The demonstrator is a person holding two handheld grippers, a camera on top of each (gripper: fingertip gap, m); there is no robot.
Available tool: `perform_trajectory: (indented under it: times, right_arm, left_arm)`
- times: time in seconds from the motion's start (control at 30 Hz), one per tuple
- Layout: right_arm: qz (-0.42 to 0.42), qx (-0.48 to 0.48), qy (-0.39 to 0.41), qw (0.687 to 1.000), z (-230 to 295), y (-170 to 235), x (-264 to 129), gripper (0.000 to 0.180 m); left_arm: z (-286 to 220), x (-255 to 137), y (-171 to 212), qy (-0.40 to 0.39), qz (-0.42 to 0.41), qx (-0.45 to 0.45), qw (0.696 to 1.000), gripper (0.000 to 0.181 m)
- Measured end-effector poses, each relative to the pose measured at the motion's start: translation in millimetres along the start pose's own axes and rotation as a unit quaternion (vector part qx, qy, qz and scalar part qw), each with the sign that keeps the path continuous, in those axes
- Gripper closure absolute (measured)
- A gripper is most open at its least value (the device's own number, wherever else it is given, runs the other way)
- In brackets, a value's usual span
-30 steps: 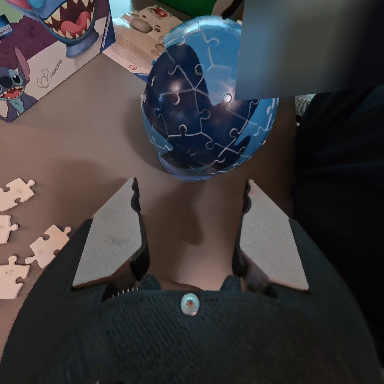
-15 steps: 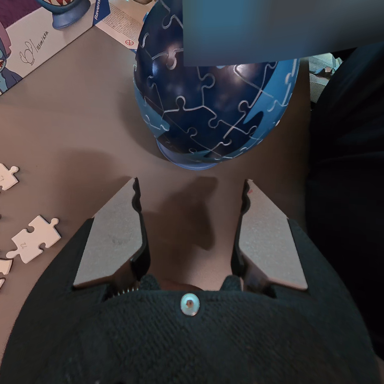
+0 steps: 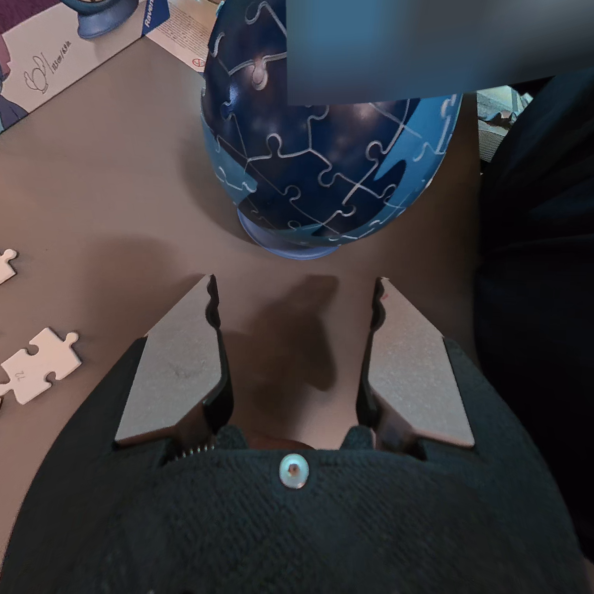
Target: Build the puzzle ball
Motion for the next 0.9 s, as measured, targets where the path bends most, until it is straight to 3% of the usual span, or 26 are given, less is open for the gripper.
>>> perform_trajectory:
  times: [0.17,0.3,0.57,0.67,0.77,0.9]
  right_arm:
    - [-0.032,-0.069,-0.036,0.996,13.1,-3.2,8.1,0.142]
    - [-0.054,-0.058,-0.051,0.996,9.6,-3.3,8.2,0.153]
    - [-0.062,-0.042,-0.039,0.996,10.0,-5.7,10.1,0.154]
    - [-0.055,-0.027,-0.061,0.996,7.8,-5.4,8.5,0.149]
    - [-0.024,-0.059,-0.032,0.997,-2.5,-0.5,1.3,0.134]
    - [-0.081,-0.059,-0.068,0.993,4.8,-22.1,-8.7,0.124]
  left_arm:
    - [-4.9,4.1,0.9,0.005,0.000,0.003,1.000,0.086]
    - [-4.8,6.4,0.6,-0.001,-0.007,0.001,1.000,0.086]
    - [2.8,15.4,4.6,-0.050,0.020,0.020,0.998,0.085]
    - [-1.6,16.7,3.5,-0.054,0.013,0.025,0.998,0.084]
    - [-4.1,13.2,2.7,-0.066,-0.005,0.013,0.998,0.081]
    - [-12.4,16.3,4.9,-0.084,-0.013,0.011,0.996,0.077]
Point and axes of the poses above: each gripper's, where its closed fingertips meet, x out along the fingers, y out of its underside, z = x × y across the jaws, the point moved 3 cm from there along -x, back along the fingers, and after that the axes turned 14 degrees about -x, right-handed, at the moved point
